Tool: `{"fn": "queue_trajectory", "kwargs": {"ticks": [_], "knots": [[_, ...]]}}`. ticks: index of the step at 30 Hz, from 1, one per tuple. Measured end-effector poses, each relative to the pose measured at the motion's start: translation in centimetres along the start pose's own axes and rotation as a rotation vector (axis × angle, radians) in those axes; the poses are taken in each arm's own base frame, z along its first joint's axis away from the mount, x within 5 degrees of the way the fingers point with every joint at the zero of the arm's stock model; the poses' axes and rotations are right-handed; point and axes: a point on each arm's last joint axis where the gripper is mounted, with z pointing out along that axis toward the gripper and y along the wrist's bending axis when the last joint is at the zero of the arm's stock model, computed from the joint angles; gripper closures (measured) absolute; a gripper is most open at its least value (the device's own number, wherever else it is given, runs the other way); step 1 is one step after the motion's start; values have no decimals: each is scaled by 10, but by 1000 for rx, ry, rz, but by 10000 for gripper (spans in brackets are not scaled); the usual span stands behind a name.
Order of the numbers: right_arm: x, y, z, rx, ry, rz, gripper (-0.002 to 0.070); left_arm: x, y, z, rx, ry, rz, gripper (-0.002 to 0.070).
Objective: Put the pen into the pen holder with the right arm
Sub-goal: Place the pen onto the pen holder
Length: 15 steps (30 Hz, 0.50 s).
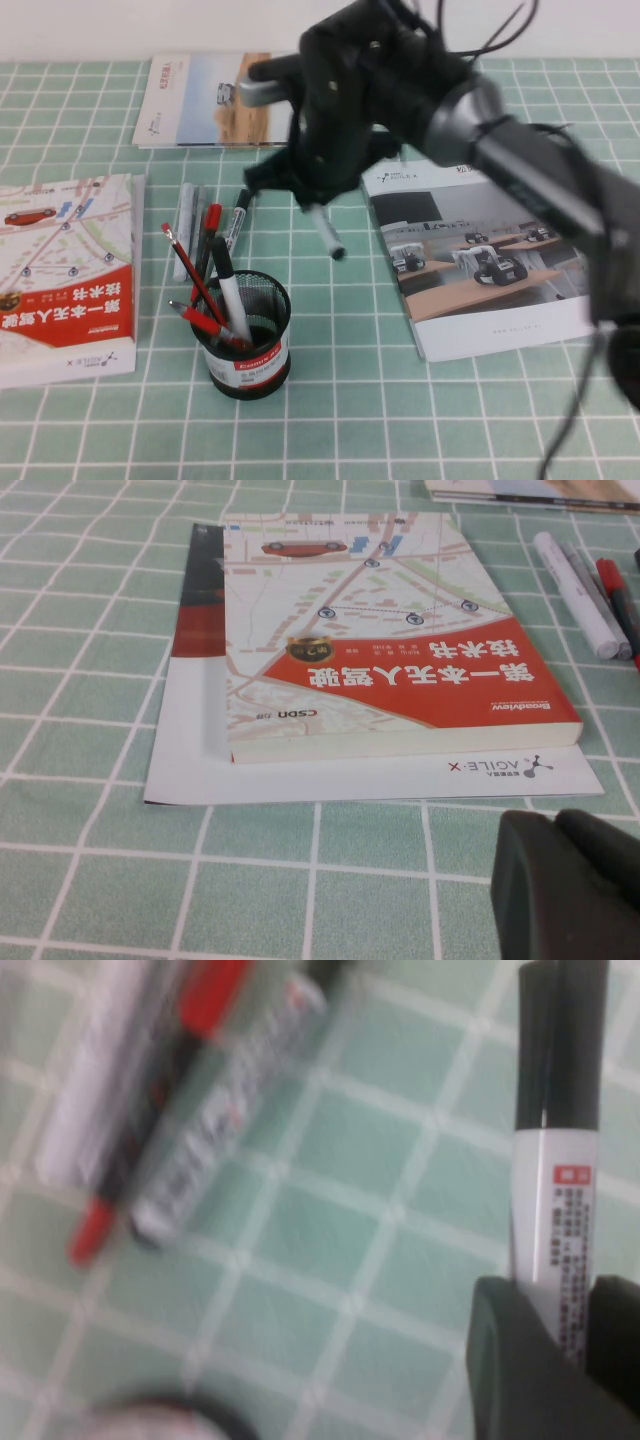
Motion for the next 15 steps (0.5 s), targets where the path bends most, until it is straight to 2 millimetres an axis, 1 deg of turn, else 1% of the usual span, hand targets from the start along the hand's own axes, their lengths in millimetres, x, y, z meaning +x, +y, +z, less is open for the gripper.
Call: {"fn": "queue_trajectory", "kwargs": {"ticks": [2,3,5,6,8,9,12,13,14,15], "knots": [[15,-4,-8,17,47,-11,568,0,0,0,0,0,0,679],[20,-5,-16,13,39,-15,568,0,0,0,0,0,0,679],[33,-8,-26,-4,14,-23,568,0,0,0,0,0,0,679],[41,-9,-26,-21,-2,-25,568,0,0,0,0,0,0,679],[58,-11,-35,-62,-57,-27,568,0,0,0,0,0,0,679],[63,-10,-42,-97,-112,-26,568,0,0,0,0,0,0,679],[87,-7,-52,-182,-255,-41,568,0,0,0,0,0,0,679],[96,-6,-51,-214,-324,-61,568,0,0,0,0,0,0,679],[101,-4,-56,-243,-384,-71,568,0,0,0,0,0,0,679],[108,-3,-55,-272,-446,-82,568,0,0,0,0,0,0,679]]}}
